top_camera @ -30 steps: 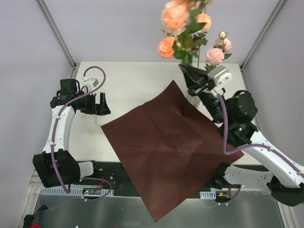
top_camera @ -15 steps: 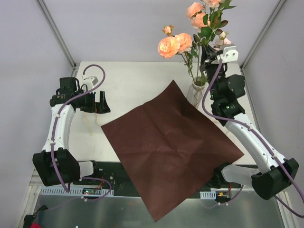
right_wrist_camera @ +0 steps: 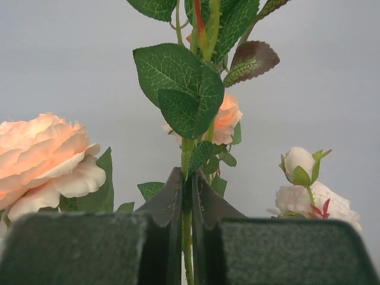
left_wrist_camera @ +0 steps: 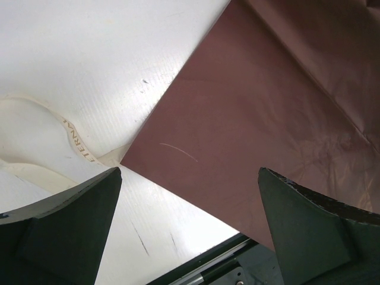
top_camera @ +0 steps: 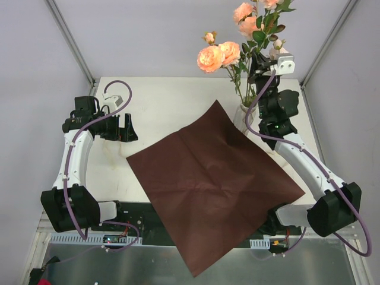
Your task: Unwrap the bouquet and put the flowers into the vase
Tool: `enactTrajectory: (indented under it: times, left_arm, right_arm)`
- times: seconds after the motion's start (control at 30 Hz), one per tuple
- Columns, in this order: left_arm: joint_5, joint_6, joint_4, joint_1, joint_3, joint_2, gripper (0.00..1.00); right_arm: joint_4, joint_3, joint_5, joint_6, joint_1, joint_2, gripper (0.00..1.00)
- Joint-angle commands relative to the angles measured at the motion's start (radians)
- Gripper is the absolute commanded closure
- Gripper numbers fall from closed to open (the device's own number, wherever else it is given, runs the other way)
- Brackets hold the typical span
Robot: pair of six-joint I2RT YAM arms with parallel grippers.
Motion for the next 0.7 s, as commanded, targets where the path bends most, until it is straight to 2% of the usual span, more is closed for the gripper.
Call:
enactTrajectory:
  times: [0.0,0.1,0.17,0.2,0.27,0.3,0.37,0.4,0.6,0.67]
  left_arm:
    - [0.019,0.019,-0.006,0.008,0.024,-0.003,0.01]
    - [0.024,0.019,-0.006,0.008,0.019,-0.011,0.01]
    - [0.027,0.020,-0.006,0.008,0.018,-0.018,0.01]
    - [0.030,0.019,-0.004,0.008,0.018,-0.021,0.01]
    - [0.032,0.020,-0.006,0.008,0.016,-0.031,0.01]
    - [0.035,0.020,-0.006,0.007,0.015,-0.035,0.01]
    - [0.036,0.020,-0.006,0.008,0.016,-0.048,0.01]
    - [0.033,0.020,-0.007,0.008,0.016,-0.051,0.01]
    - [0.023,0.022,-0.007,0.008,0.010,-0.075,0.01]
    - [0.030,0.017,-0.007,0.007,0.009,-0.077,0.01]
  right_arm:
    - [0.119,-0.031,-0.009,0.018,-0.007,-0.006,0.99]
    - [0.127,-0.075,-0.003,0.007,-0.006,-0.013,0.99]
    - [0.126,-0.106,0.001,-0.003,-0.007,-0.018,0.94]
    - [0.126,-0.117,0.003,-0.008,-0.006,-0.021,0.86]
    - [0.124,-0.143,0.012,-0.019,-0.007,-0.026,0.75]
    - [0.118,-0.149,0.014,-0.020,-0.007,-0.029,0.62]
    - [0.067,-0.155,0.020,-0.014,-0.007,-0.051,0.44]
    - [0.034,-0.152,0.021,0.007,-0.007,-0.067,0.32]
    - [-0.342,-0.115,-0.003,0.108,0.002,-0.208,0.06]
    - [-0.494,-0.094,0.000,0.141,0.009,-0.246,0.02]
